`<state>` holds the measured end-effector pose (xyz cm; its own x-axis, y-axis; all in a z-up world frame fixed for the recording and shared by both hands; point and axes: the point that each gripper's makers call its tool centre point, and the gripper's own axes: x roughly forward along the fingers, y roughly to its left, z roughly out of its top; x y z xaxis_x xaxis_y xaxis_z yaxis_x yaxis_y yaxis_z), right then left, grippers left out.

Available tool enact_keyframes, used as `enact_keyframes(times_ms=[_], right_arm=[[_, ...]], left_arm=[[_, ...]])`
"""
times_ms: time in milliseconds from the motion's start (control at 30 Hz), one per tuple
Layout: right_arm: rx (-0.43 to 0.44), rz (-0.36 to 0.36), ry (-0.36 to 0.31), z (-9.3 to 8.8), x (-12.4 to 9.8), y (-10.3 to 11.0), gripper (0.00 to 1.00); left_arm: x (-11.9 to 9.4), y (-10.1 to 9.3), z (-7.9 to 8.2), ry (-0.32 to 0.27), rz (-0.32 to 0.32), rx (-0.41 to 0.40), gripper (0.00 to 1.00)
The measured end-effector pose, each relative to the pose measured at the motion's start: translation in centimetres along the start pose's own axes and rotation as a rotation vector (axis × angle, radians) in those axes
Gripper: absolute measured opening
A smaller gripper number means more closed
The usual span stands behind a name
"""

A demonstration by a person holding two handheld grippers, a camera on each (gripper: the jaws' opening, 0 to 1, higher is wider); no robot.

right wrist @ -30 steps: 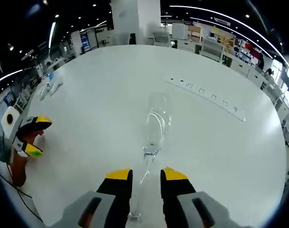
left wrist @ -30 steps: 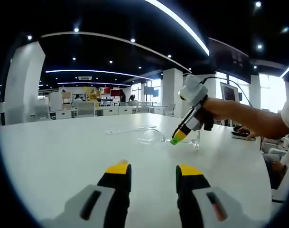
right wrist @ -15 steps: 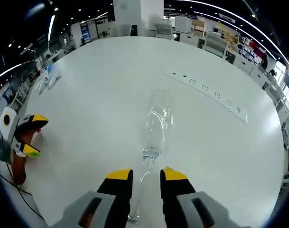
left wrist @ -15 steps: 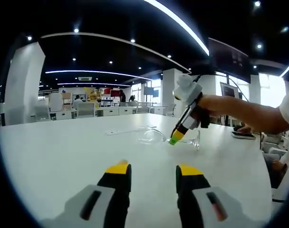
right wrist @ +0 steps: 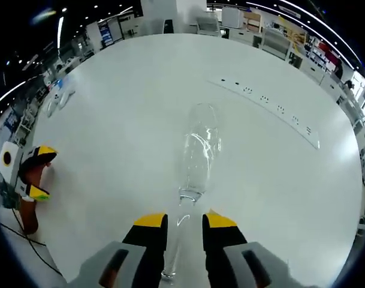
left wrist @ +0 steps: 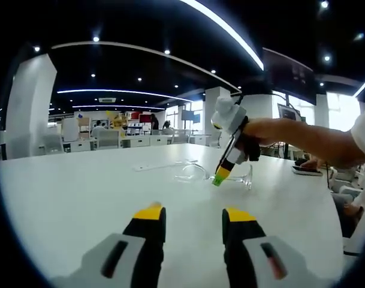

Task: Stand the stemmed glass upright on the table place it in front of you

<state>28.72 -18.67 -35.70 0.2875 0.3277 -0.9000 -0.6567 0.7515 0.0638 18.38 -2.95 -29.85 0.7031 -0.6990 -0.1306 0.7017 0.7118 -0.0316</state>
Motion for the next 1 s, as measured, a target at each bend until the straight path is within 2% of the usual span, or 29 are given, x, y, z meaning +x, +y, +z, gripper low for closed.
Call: enact_keyframes(times_ms=[300,1000], right_arm=[[-0.007,-0.005,0.058,0.1,0.6,-0.4,0.26],[-0.019,-0.018,0.129,-0.5,1.1,-0.5,0.26]], left_arm=[[0.0,0.1,0.0,-0.003,0.004,-0.002,0.38],[0.0,0.2,-0.2,0.004,0.005,0.000,0.38]])
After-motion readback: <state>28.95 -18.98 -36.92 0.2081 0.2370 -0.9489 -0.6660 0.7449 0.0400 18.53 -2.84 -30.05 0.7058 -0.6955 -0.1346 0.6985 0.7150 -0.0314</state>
